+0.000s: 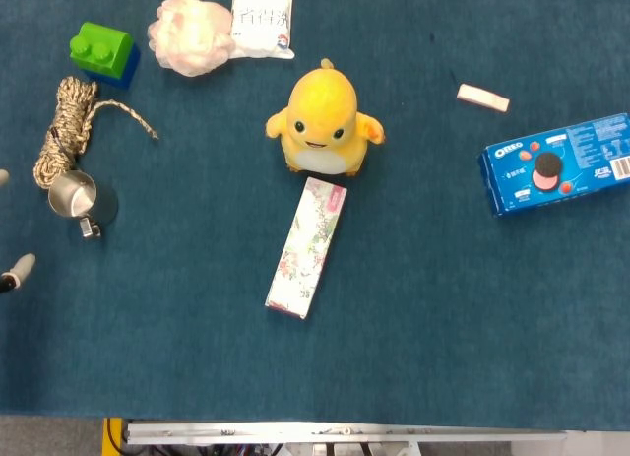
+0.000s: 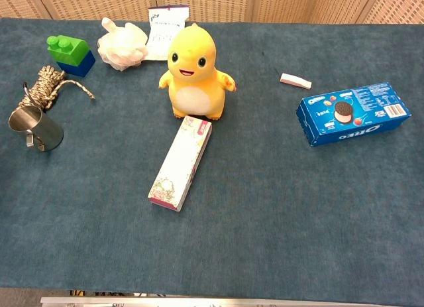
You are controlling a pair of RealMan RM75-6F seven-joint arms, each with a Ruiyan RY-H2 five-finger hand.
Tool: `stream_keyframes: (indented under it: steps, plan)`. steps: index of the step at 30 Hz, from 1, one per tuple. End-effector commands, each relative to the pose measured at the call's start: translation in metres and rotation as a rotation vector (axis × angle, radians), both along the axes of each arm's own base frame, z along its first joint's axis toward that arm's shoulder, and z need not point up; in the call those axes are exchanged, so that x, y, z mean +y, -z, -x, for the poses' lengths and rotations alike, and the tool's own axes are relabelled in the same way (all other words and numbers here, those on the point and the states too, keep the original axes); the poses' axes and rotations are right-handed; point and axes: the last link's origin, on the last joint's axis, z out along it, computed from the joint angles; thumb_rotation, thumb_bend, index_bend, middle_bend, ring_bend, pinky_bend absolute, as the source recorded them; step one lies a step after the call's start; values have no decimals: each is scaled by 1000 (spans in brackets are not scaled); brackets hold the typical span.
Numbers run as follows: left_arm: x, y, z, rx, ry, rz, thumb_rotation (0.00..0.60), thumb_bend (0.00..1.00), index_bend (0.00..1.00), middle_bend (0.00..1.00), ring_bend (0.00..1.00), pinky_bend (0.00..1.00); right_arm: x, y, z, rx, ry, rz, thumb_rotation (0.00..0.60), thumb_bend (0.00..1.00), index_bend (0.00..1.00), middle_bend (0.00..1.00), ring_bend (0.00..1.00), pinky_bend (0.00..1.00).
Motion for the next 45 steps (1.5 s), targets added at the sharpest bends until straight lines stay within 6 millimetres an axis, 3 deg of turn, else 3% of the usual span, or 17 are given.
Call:
stream_keyframes:
  steps: [1,4,7,10,12,18,23,33,45]
  plan:
    - [-1,0,0,0,0,2,600,135,206,253,219,191,-17,8,-22,0,-93,-47,600,0,118,186,80,149]
    - [-2,0,1,0,-6,3,600,135,207,253,219,191,-35,20,-45,-10,-156,-108,600,0,118,182,61,120]
    - [-4,0,1,-3,-8,3,600,135,207,253,219,191,-51,38,-71,-46,-198,-204,600,0,118,152,10,18]
    - [-6,-1,2,-3,-11,1,600,135,206,253,219,191,-66,54,-98,-82,-236,-295,588,0,98,107,0,0]
    - [-7,-2,3,-3,-14,2,600,135,206,253,219,191,-75,63,-115,-110,-274,-317,527,0,90,89,0,0]
    - [-10,-3,4,-6,-18,-2,600,135,206,253,219,191,-100,95,-160,-181,-368,-360,266,0,89,57,0,0]
    - [-11,-4,5,-7,-27,2,600,135,206,252,219,189,-115,119,-187,-197,-419,-375,186,0,89,57,0,0]
    - [-13,-5,8,-8,-34,-1,600,135,206,251,219,189,-140,163,-226,-216,-439,-430,166,0,89,55,0,0]
    - [-14,-6,10,-12,-47,-3,600,135,206,252,219,189,-166,193,-259,-162,-446,-439,167,0,89,55,0,0]
